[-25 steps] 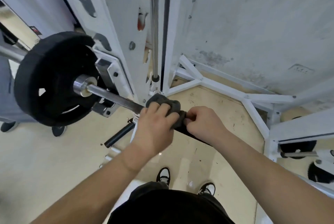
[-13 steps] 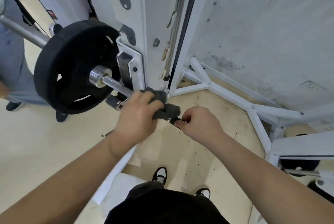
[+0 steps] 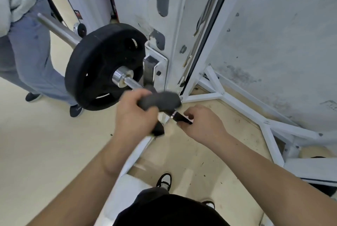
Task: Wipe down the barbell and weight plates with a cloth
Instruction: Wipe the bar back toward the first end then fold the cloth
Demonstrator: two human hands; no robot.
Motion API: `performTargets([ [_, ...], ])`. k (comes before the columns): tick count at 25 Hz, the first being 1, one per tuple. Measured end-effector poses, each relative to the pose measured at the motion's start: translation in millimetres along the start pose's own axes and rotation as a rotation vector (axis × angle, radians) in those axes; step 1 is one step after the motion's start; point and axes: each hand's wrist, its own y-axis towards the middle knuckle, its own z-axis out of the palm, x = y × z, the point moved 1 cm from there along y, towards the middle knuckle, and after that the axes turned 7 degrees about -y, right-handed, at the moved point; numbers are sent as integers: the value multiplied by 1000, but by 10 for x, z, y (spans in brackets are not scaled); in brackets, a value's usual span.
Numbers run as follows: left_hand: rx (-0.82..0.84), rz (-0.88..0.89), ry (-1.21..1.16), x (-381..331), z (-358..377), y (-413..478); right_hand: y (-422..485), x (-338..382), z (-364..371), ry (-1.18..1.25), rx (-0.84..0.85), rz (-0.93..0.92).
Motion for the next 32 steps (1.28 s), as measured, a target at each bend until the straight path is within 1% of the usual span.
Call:
performTargets([
  [2,-214,104,11,-82,-284,301,90,145,-8,27,1,-29],
  [3,-264,146,51,-49,-326,415,134,219,9,19,5,-39],
  [4,-265,151,115,22,-296,498,171,278,25,-12,6,-43],
  [5,-215,123,223,136,-214,548,207,318,40,-50,6,-39],
  [7,-39,87,497,377,5,552,262,326,46,-106,16,-16],
  [8,12,111,600,460,62,552,280,322,36,-127,25,-8],
  [9,30,137,650,502,73,587,287,320,24,-140,32,-4],
  [11,22,154,661,491,30,679,284,330,13,-142,25,-6],
  [14,9,74,684,420,32,665,223,346,32,-120,-8,-2],
  [15,33,87,722,387,54,615,213,338,30,-113,-14,0],
  [16,79,149,776,363,67,535,207,332,30,-111,-18,0],
  [19,246,500,875,432,-16,397,215,332,52,-116,-32,-13],
  [20,289,554,885,448,-76,452,222,332,51,-117,-35,-11],
  [21,292,527,876,454,-129,518,227,332,55,-116,-35,-13],
  [22,240,433,850,453,-159,608,237,325,61,-112,-39,-14],
  [23,151,324,830,441,-151,683,243,317,67,-106,-42,-12],
  [24,91,236,846,395,-98,691,239,312,74,-104,-41,-5],
  [25,78,224,898,355,11,642,240,317,82,-101,-42,2],
  [26,99,273,926,322,149,534,242,321,84,-105,-45,4],
  [27,169,355,922,292,278,377,241,327,89,-114,-44,1],
  [28,258,475,896,304,356,198,239,323,94,-117,-45,2],
  [29,305,595,837,359,349,99,241,308,95,-111,-47,3],
  [30,330,662,789,403,256,132,246,290,104,-100,-45,-1],
  [31,355,659,790,420,139,253,246,278,118,-90,-44,-9],
  [32,323,612,809,425,54,415,245,269,125,-84,-47,-13],
])
